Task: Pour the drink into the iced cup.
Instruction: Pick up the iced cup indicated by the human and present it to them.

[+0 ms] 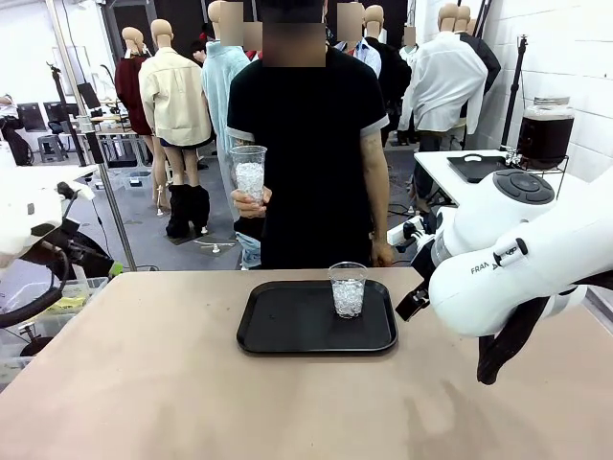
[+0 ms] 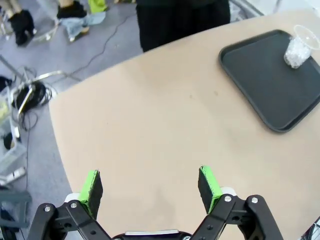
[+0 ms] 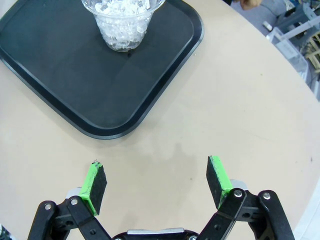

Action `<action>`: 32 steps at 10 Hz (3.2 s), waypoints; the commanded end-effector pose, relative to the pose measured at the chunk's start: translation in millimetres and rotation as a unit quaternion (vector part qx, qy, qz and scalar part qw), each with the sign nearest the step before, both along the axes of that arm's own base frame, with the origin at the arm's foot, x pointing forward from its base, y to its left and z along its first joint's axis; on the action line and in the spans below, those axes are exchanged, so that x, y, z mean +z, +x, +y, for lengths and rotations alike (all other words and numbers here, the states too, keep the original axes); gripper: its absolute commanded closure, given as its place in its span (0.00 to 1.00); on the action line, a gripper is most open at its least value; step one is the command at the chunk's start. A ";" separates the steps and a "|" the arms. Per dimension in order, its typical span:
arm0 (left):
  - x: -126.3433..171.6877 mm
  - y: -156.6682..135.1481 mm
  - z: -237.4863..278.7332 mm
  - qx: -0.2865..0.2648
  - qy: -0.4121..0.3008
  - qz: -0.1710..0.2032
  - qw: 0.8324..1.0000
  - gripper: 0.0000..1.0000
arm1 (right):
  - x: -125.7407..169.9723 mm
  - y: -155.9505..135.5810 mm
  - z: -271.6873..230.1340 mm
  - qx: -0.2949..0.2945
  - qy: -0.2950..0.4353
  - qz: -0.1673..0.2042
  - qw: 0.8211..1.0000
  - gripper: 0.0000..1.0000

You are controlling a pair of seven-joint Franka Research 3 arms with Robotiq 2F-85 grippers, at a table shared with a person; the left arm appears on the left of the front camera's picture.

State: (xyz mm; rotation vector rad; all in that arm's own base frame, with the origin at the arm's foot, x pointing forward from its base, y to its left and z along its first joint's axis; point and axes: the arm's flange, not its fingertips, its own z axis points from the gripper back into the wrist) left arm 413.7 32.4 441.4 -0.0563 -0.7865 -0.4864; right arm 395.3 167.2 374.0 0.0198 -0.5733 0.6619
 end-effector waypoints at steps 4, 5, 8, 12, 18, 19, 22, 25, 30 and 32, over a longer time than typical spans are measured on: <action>4.9 -2.2 5.0 0.008 -0.002 0.025 1.000 0.00 | -0.5 -0.5 0.3 0.000 0.000 0.001 1.000 0.00; 4.9 -2.2 5.0 0.008 -0.002 0.025 1.000 0.00 | -0.5 -0.5 0.3 0.000 0.000 0.001 1.000 0.00; 4.9 -2.2 5.0 0.008 -0.002 0.025 1.000 0.00 | -0.5 -0.5 0.3 0.000 0.000 0.001 1.000 0.00; 4.9 -2.2 5.0 0.008 -0.002 0.025 1.000 0.00 | -0.5 -0.5 0.3 0.000 0.000 0.001 1.000 0.00; 4.9 -2.2 5.0 0.008 -0.002 0.025 1.000 0.00 | -0.5 -0.5 0.3 0.000 0.000 0.001 1.000 0.00; 4.9 -2.2 5.0 0.008 -0.002 0.025 1.000 0.00 | -0.5 -0.5 0.3 0.000 0.000 0.001 1.000 0.00; 4.9 -2.2 5.0 0.008 -0.002 0.025 1.000 0.00 | -0.5 -0.5 0.3 0.000 0.000 0.001 1.000 0.00; 4.9 -2.2 5.0 0.008 -0.002 0.025 1.000 0.00 | -0.5 -0.5 0.3 0.000 0.000 0.001 1.000 0.00; 4.9 -2.2 5.0 0.008 -0.002 0.025 1.000 0.00 | -0.5 -0.5 0.3 0.000 0.000 0.001 1.000 0.00; 4.9 -2.2 5.0 0.008 -0.002 0.025 1.000 0.00 | -0.5 -0.5 0.3 0.000 0.000 0.001 1.000 0.00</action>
